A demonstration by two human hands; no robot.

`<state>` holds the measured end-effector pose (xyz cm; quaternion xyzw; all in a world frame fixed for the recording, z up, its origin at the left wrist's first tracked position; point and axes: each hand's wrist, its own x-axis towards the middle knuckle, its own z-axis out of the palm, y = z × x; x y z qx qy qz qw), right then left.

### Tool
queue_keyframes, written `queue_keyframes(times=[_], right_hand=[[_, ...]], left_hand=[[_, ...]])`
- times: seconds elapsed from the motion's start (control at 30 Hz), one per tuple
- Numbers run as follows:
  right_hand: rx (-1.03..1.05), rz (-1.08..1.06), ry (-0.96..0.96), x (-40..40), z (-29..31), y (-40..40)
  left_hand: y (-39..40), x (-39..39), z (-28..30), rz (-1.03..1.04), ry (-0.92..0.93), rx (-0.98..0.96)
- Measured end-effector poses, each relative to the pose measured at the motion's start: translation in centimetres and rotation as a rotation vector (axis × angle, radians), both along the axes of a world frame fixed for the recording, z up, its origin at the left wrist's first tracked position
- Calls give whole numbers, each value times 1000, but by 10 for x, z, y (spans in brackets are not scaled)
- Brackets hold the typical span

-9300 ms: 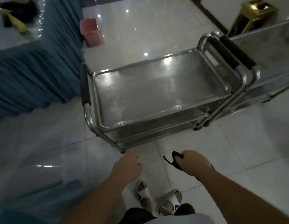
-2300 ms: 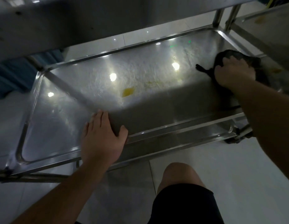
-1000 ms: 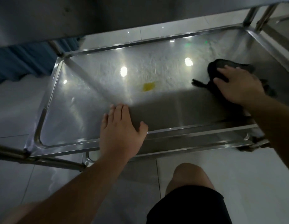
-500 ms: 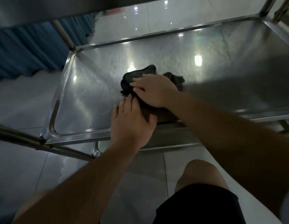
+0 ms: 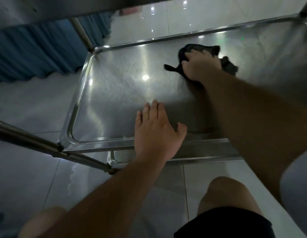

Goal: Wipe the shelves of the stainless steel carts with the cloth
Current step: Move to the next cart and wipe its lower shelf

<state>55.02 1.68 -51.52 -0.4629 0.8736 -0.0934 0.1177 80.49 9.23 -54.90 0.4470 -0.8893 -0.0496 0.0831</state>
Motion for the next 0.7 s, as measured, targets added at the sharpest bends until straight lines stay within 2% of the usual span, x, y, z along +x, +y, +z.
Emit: queue_keyframes(times=[0.17,0.33,0.47,0.6,0.7], right_hand=[[-14,416,42,84,-1,-28],[-92,455,22,77,-4,28],[-79,277,83,18,-5,96],[-20,-149,111,-54,-5,196],[18,-389,109,-63,-3,240]], left_hand=[[-3,1,-1,1,49,-29],[-2,2,5,-7,44,8],[-4,4,5,-22,14,29],[-5,2,6,-26,-19,40],[-2,0,7,-19,-35,26]])
